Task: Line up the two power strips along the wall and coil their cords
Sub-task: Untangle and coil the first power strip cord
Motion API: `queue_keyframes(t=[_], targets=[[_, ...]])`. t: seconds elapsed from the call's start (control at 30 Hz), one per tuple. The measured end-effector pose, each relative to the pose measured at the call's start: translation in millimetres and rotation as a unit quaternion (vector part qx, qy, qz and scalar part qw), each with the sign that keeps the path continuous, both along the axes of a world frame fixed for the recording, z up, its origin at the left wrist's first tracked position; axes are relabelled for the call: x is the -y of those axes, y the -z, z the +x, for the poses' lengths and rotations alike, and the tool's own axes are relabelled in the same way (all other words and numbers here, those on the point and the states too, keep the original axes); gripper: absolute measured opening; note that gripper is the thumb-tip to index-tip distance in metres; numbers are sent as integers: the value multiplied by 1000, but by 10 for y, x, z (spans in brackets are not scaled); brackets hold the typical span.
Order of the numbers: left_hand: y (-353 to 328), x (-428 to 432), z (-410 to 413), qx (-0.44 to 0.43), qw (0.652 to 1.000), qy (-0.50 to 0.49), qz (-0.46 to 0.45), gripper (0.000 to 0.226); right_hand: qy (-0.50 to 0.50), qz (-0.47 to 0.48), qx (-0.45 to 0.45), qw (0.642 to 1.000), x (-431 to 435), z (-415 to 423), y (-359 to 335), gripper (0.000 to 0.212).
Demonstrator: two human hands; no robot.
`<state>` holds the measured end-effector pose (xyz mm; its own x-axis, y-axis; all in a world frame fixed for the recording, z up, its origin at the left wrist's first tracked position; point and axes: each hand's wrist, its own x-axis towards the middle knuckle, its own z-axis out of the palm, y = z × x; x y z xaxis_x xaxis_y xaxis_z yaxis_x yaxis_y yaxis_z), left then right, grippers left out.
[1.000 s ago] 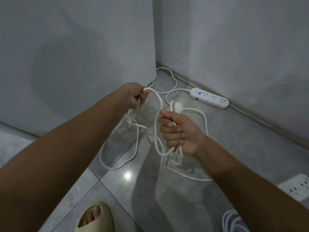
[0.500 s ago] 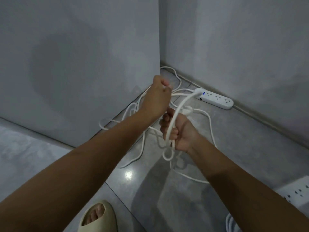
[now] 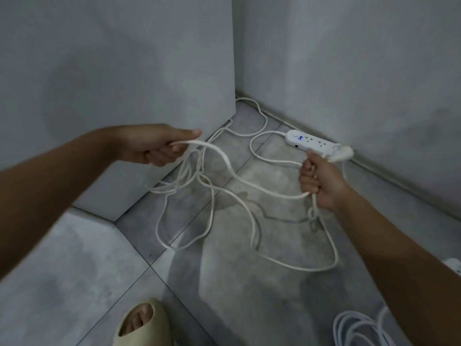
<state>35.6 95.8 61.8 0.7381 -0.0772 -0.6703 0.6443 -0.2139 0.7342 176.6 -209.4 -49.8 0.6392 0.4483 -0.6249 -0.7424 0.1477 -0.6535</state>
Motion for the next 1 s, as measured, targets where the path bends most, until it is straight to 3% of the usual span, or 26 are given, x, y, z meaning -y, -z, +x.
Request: queue_keyframes(t=[0.13,0.27,0.43,0.53,0.6,0.7,0.77,0.8,0.9,1.0], targets=[[-71,29,-301,-58,985,114,115,55,76,15,-19,997,398,370,-23,47],[34,106,-320,-19,958,141,248,61,104,-70,28,992,435,347,79,45],[297,363,-70,-3,844,281,457,57,98,-190,163,963,180,83,97,46],[479,557,102,3,816,265,514,52,51,-183,211,959,-52,-4,-92,47],[579,653,204,16,818,218,532,51,1,-152,221,963,-207,-66,-210,49],[674,719,367,7,880,92,467,46,-69,-64,205,974,-369,-186,-339,52],[729,749,421,-15,941,-77,330,40,-130,2,159,979,-421,-275,-397,55],[751,763,451,-19,952,-163,258,40,-168,31,126,977,-436,-320,-409,57],[740,844,516,-17,947,-310,77,41,-280,96,15,955,-473,-495,-364,57],[643,977,545,-6,925,-372,-78,41,-301,164,-86,936,-519,-681,-228,55]])
